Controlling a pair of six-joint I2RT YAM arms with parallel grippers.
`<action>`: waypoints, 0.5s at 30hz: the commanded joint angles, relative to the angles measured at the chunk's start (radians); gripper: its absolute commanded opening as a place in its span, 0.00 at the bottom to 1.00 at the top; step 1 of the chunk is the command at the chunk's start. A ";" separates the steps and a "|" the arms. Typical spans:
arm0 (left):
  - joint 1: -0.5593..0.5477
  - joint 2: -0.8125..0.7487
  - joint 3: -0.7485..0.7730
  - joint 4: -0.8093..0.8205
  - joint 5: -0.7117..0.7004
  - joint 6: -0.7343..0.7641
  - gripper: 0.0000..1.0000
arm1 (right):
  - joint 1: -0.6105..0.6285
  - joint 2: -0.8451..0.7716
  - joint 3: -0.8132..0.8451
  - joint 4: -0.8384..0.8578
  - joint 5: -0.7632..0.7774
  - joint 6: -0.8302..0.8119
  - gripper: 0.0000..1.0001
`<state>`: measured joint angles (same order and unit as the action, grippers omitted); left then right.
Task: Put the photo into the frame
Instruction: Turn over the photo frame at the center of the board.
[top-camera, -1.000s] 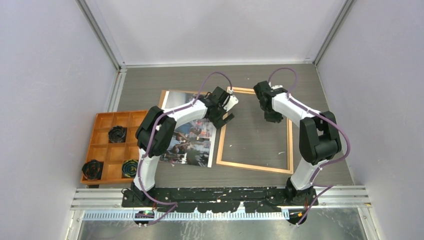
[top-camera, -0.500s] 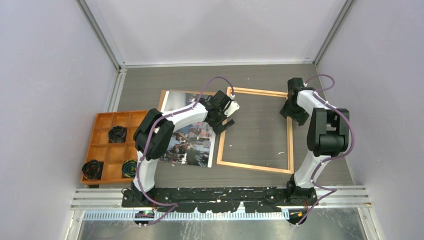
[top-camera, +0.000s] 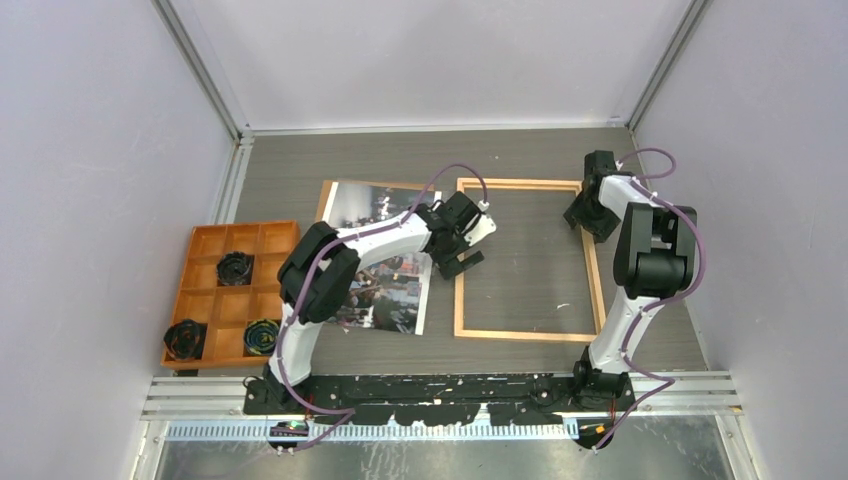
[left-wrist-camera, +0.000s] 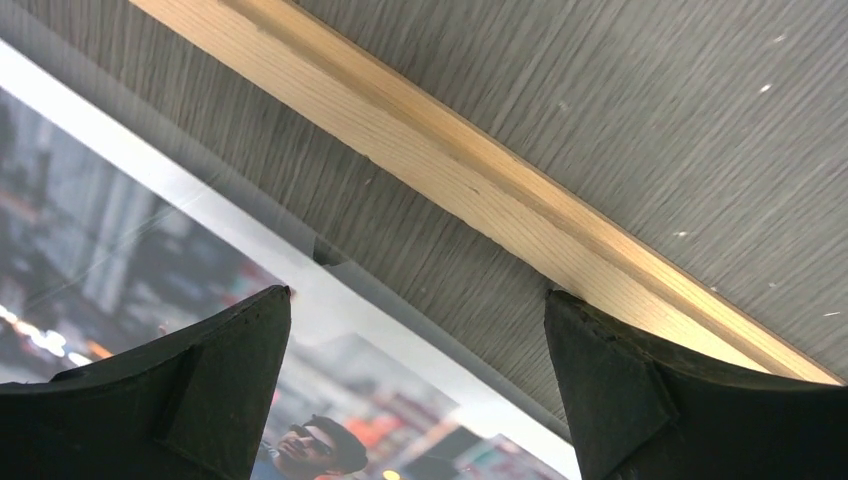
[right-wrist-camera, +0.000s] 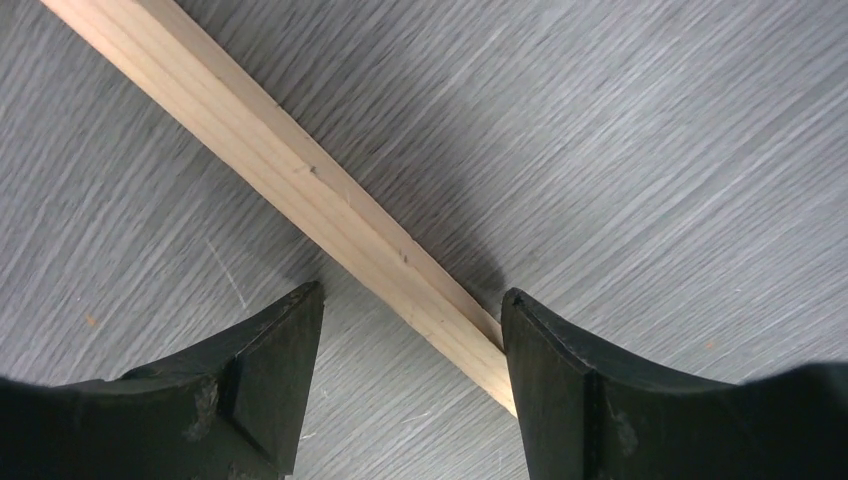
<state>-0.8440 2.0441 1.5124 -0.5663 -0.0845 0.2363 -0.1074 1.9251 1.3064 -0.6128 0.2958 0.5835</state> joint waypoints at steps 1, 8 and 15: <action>-0.018 0.031 0.077 0.000 0.032 -0.024 1.00 | -0.004 -0.012 0.039 -0.010 0.049 0.030 0.70; 0.050 0.018 0.151 -0.045 0.018 -0.025 1.00 | 0.002 -0.139 -0.030 -0.007 0.104 0.059 0.70; 0.299 -0.070 0.313 -0.248 0.156 -0.033 1.00 | 0.253 -0.318 -0.027 0.032 0.053 0.078 0.76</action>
<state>-0.7048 2.0731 1.7405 -0.6899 -0.0067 0.2138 -0.0303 1.7248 1.2373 -0.6205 0.3634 0.6243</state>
